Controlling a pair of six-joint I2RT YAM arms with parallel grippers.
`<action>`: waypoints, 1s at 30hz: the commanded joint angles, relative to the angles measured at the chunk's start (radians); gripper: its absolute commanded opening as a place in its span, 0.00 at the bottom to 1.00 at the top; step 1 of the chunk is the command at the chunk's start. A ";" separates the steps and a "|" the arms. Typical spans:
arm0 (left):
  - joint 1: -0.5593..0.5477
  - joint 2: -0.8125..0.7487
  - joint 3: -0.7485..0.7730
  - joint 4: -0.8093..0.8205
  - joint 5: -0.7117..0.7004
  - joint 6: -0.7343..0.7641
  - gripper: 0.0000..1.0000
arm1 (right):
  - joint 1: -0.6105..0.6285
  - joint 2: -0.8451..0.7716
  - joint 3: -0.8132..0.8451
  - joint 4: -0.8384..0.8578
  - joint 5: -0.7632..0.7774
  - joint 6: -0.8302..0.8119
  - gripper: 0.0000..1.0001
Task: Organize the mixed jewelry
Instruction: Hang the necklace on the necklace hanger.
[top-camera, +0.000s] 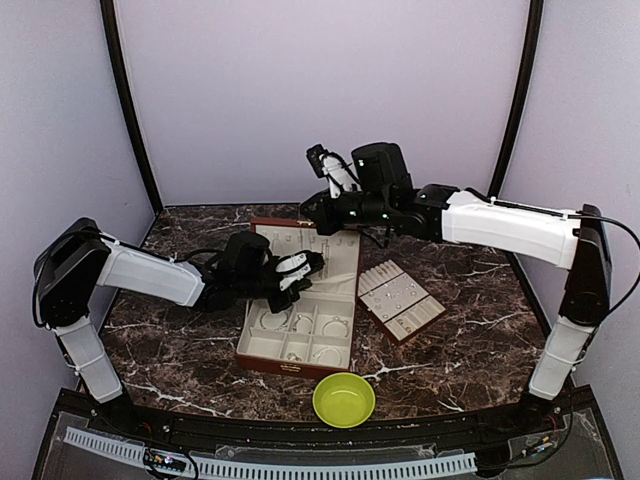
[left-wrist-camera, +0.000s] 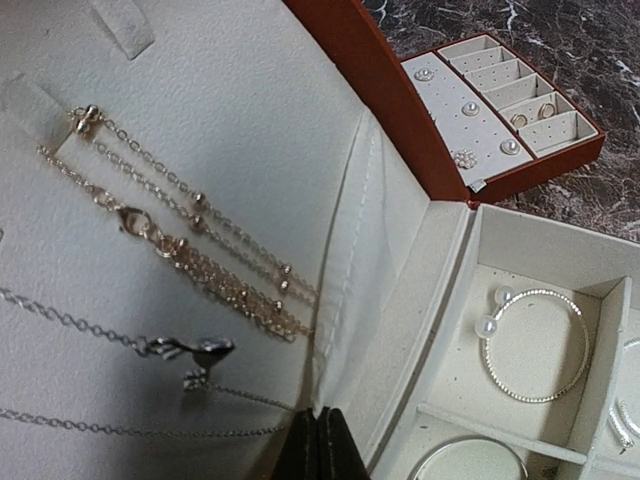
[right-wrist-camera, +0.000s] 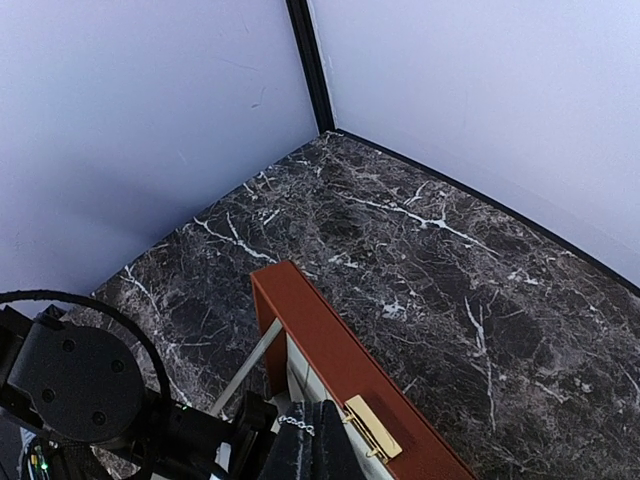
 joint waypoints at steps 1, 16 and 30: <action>-0.020 -0.023 -0.005 -0.009 0.038 -0.018 0.00 | 0.009 0.017 0.005 0.031 -0.027 -0.016 0.00; -0.020 -0.046 -0.033 0.029 0.055 -0.040 0.00 | 0.014 0.025 -0.067 0.073 -0.014 -0.002 0.00; -0.021 -0.047 -0.035 0.032 0.063 -0.045 0.00 | 0.014 0.051 -0.088 0.124 0.054 -0.016 0.00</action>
